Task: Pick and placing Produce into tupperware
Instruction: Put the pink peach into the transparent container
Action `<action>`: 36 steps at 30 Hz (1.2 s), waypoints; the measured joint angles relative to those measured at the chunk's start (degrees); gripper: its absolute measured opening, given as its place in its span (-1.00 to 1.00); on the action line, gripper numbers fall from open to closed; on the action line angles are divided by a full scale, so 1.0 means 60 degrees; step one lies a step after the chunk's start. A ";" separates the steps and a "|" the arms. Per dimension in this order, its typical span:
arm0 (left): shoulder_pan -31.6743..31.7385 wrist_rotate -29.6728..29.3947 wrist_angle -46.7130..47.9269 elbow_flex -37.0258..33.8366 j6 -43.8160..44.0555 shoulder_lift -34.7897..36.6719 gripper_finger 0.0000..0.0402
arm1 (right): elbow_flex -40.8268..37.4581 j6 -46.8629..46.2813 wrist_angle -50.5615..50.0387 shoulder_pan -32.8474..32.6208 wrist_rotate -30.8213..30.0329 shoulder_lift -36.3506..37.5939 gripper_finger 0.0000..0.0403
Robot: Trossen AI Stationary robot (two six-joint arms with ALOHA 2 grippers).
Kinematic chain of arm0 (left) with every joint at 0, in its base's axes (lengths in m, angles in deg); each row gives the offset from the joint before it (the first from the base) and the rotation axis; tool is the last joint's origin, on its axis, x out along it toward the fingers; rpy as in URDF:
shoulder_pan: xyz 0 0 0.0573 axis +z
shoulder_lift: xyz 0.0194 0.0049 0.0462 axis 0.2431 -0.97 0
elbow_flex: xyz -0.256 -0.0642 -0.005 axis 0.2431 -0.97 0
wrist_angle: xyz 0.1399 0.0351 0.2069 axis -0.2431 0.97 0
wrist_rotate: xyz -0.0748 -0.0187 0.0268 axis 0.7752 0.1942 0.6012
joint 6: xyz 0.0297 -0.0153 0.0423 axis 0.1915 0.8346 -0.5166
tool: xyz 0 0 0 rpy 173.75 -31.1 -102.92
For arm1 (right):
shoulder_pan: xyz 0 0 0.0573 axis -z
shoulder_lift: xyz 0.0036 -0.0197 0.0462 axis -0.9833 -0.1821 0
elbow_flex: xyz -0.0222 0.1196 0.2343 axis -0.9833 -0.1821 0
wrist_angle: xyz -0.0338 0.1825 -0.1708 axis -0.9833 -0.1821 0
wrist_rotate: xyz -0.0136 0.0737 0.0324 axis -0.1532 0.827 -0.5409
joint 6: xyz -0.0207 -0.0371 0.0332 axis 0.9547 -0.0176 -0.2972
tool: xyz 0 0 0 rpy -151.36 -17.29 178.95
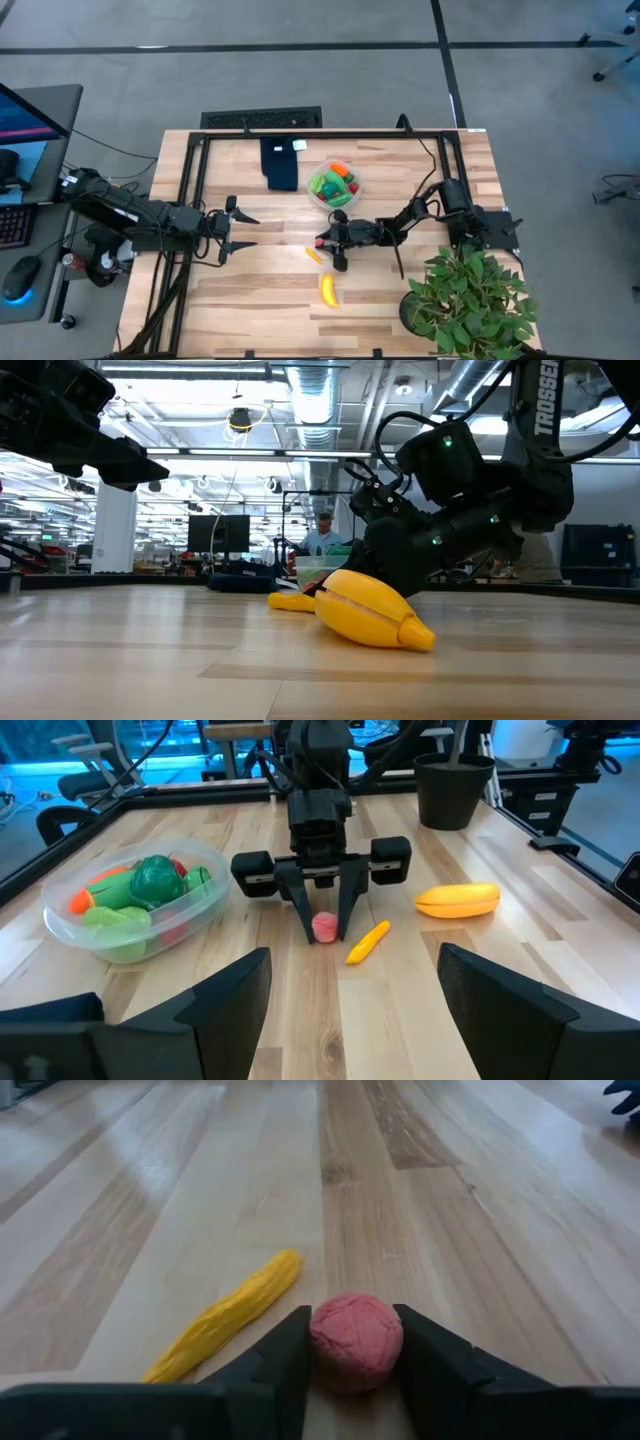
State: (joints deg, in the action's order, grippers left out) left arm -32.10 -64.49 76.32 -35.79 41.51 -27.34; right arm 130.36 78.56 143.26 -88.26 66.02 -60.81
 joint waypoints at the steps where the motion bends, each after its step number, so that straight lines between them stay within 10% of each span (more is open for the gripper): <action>1: 0.0002 0.0003 0.0000 0.0000 0.0000 0.0000 0.39 | 0.0000 0.0003 0.0000 0.0000 0.0009 0.0000 -0.38; 36: 0.0002 0.0102 -0.0073 0.0000 0.0062 0.0000 0.39 | -0.0044 0.0411 -0.2382 -0.0774 0.0399 0.2120 -0.41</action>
State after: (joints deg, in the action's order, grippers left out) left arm -32.09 -63.88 75.88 -35.79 41.88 -27.34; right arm 130.09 81.02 128.97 -92.91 68.41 -48.09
